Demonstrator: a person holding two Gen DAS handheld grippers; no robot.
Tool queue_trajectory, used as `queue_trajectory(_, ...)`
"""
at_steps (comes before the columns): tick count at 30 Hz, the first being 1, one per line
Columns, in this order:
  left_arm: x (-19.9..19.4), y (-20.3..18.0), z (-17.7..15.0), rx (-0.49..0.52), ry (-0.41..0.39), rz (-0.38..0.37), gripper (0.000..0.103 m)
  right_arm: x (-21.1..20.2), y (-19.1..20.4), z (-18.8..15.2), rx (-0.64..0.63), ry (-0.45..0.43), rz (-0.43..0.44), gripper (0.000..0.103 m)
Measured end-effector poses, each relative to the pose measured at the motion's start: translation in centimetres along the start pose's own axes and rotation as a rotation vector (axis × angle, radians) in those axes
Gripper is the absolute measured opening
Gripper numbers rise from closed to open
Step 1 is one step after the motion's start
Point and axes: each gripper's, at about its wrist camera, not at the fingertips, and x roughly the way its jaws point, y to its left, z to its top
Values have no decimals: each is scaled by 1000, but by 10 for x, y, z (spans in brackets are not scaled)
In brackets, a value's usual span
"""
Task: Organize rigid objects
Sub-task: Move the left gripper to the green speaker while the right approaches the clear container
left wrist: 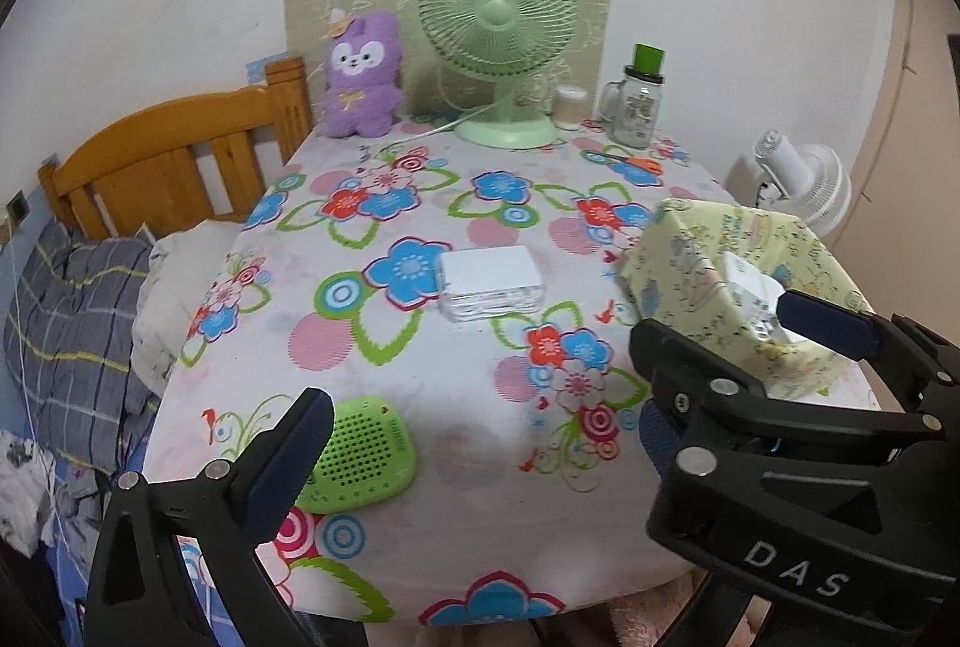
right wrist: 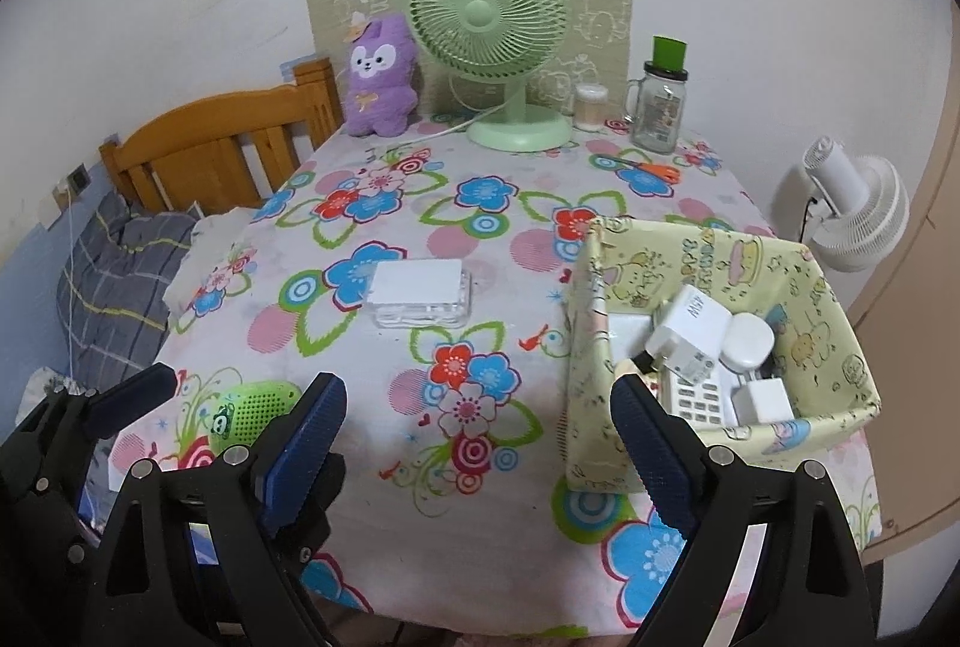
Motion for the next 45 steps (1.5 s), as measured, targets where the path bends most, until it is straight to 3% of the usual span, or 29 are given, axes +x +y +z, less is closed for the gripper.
queue_trajectory(8,13,22,-6,-29,-3,88,103,19,15,3,-29,0,19,92)
queue_trajectory(16,38,44,-15,-107,63,63,103,49,32,0,-48,50,43,92)
queue_trajectory(27,70,74,-32,-203,146,113,103,95,49,-7,-75,139,62,92)
queue_trajectory(39,96,80,-42,-218,218,153,103,126,48,-15,-46,205,56,92)
queue_trajectory(45,102,80,-40,-227,207,209,103,135,46,-17,-47,217,55,92)
